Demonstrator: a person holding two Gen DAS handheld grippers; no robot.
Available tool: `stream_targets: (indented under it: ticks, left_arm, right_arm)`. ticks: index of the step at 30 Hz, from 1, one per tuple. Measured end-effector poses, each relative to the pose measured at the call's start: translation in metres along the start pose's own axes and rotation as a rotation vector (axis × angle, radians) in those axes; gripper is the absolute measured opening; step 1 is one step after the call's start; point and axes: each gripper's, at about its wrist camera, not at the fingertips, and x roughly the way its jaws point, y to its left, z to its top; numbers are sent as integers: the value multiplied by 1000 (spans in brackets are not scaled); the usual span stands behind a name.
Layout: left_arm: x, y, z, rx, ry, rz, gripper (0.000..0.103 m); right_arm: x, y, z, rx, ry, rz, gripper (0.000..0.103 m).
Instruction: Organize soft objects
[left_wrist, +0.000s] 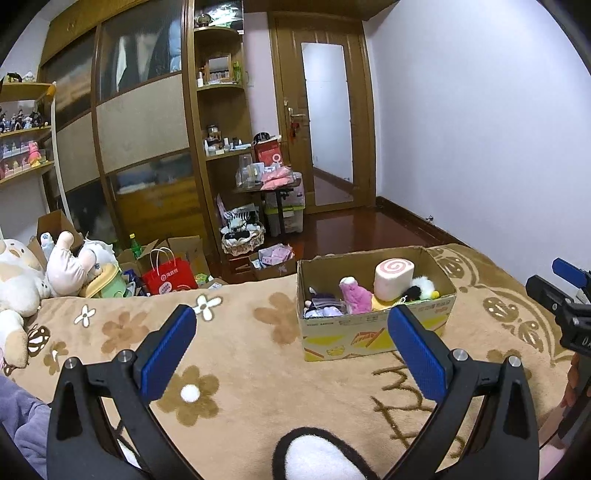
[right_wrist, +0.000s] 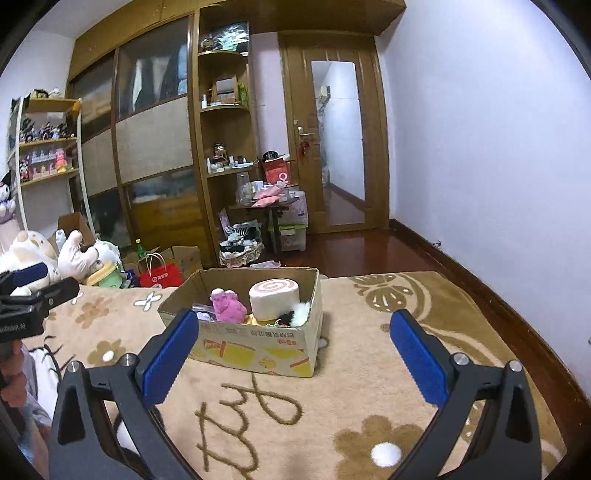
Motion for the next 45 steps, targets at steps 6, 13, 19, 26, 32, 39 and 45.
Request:
stream_targets:
  ticks: [6, 13, 19, 26, 32, 39, 45]
  left_arm:
    - [20, -9, -7, 28, 51, -16, 102]
    - [29, -14, -10, 30, 75, -18, 102]
    - [38, -11, -11, 7, 106, -8, 102]
    - [42, -9, -12, 5, 120, -3, 102]
    - [41, -9, -13, 3, 99, -1, 102]
    - [40, -9, -13, 4, 93, 5, 102]
    - [40, -10, -12, 6, 94, -2, 102]
  right_arm:
    - [10, -1, -7, -16, 18, -9, 103]
    - [17, -2, -9, -2, 33, -6, 103]
    - [20, -3, -10, -3, 33, -32, 103]
    - [22, -7, -11, 16, 39, -43, 103]
    - [23, -7, -12, 19, 48, -41, 103]
    - [25, -8, -14, 28, 57, -41, 103]
    - [25, -9, -14, 29, 58, -41, 103]
